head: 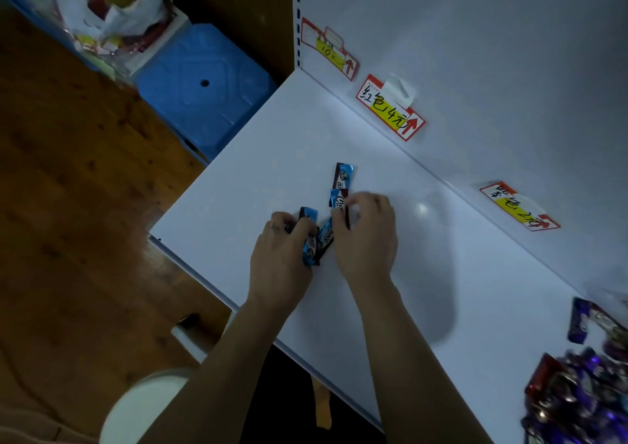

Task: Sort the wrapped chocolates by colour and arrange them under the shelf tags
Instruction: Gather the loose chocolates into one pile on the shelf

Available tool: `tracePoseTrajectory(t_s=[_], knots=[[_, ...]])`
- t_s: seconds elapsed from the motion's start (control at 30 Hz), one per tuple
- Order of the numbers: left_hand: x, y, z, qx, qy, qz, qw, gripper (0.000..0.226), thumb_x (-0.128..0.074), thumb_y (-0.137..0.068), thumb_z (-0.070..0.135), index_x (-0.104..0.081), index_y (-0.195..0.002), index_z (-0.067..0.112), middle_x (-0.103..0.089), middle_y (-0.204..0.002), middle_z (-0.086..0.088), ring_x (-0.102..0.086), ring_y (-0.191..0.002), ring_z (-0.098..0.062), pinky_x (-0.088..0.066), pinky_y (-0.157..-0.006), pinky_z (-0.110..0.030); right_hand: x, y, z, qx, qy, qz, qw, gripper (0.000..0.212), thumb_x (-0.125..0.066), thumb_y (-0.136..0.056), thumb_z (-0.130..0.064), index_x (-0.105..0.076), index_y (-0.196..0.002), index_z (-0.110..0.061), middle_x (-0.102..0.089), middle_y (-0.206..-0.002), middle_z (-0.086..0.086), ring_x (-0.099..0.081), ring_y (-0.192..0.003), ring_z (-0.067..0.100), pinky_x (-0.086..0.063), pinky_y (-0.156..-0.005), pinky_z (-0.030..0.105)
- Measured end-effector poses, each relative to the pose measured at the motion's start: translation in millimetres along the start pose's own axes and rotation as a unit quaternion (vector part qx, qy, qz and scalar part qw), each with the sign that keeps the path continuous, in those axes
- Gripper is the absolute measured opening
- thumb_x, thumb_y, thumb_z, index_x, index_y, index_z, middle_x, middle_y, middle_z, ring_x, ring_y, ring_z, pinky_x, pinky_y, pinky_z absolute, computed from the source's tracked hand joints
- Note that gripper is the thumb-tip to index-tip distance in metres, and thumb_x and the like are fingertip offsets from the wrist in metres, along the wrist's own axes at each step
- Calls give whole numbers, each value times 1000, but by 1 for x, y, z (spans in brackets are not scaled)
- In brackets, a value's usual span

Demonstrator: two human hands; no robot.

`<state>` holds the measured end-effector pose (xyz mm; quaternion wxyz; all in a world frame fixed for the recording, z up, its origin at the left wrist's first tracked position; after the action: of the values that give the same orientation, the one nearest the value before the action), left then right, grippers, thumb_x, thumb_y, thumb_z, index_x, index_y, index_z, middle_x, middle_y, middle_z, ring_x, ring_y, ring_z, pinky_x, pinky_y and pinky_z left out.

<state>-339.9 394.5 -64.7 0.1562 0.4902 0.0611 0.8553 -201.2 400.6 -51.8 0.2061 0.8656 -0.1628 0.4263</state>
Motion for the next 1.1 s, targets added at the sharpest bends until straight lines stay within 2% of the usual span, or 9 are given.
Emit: tracePoseTrajectory(t_s=[0.07, 0.17, 0.37, 0.5, 0.63, 0.73, 0.8, 0.97, 1.1], knots=[[4, 0, 0, 8, 5, 0, 1000, 48, -78, -66, -1, -63, -109, 13, -53, -112, -13, -59, -91, -29, -50, -58, -32, -4, -18, -8, -17, 1, -16, 1000, 43, -69, -86, -31, -51, -123, -17, -52, -120, 1, -52, -106, 15, -44, -74, 24], [7, 1, -3, 14, 27, 6, 1000, 48, -74, -68, -7, -62, -110, 14, -52, -114, -12, -58, -92, -27, -50, -62, -29, -18, -36, -18, -20, 20, -45, 999, 60, -68, -87, -25, -38, -139, -18, -51, -126, 3, -51, -112, 18, -44, -81, 28], [13, 7, -17, 64, 108, 24, 992, 42, -67, -76, -11, -64, -108, 17, -49, -118, -5, -45, -94, -8, -35, -72, -4, -13, -30, -5, -26, -7, -61, 998, 21, -63, -92, -25, -62, -110, -15, -56, -106, 2, -52, -89, 14, -39, -72, 24], [20, 5, -22, 92, 127, 36, 987, 40, -63, -80, -12, -64, -107, 18, -49, -119, -2, -42, -97, -5, -33, -69, 6, 11, -11, 2, 24, -42, -64, 997, 17, -67, -88, -30, -66, -94, -14, -48, -94, -5, -50, -79, 12, -36, -69, 22], [35, 8, -32, 85, 137, 60, 985, 38, -68, -74, -12, -66, -98, 18, -52, -108, -1, -45, -93, -7, -33, -73, 5, -11, 4, -16, 118, 4, -143, 983, 18, -68, -87, -30, -68, -94, -13, -55, -117, -6, -50, -103, 14, -44, -82, 30], [40, 21, -51, 140, 142, 49, 979, 47, -64, -75, -16, -62, -93, 27, -50, -111, 3, -45, -101, -9, -38, -78, -8, -32, 8, -31, 195, 49, -180, 963, 17, -67, -87, -29, -69, -96, -15, -46, -145, -6, -38, -124, 18, -35, -100, 35], [42, 28, -64, 175, 137, 43, 974, 48, -62, -77, -16, -59, -94, 28, -51, -116, 0, -44, -104, -10, -40, -77, -14, -43, 14, -34, 218, 84, -184, 955, 17, -69, -85, -30, -69, -96, -17, -42, -148, -7, -35, -124, 19, -32, -99, 34], [39, 29, -61, 176, 147, 30, 973, 41, -62, -77, -15, -64, -96, 22, -51, -119, -3, -45, -102, -10, -38, -78, -13, -46, 31, -31, 230, 80, -137, 960, 24, -78, -76, -21, -65, -94, -11, -59, -116, 3, -54, -98, 25, -40, -82, 35], [32, 28, -47, 155, 146, 1, 977, 35, -61, -78, -12, -65, -94, 19, -52, -117, -4, -46, -99, -11, -37, -79, -15, -38, 37, -12, 112, -5, -135, 985, 22, -73, -82, -24, -59, -92, -11, -53, -98, 1, -53, -83, 20, -45, -70, 33]])
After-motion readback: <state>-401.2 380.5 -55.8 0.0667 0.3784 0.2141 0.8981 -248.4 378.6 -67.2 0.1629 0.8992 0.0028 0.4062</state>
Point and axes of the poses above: each hand's wrist, its own y-axis away from the middle knuckle, its own x-axis out of the back of the hand, z = x × y, the point moved 7 cm from there along -y, towards the middle knuckle
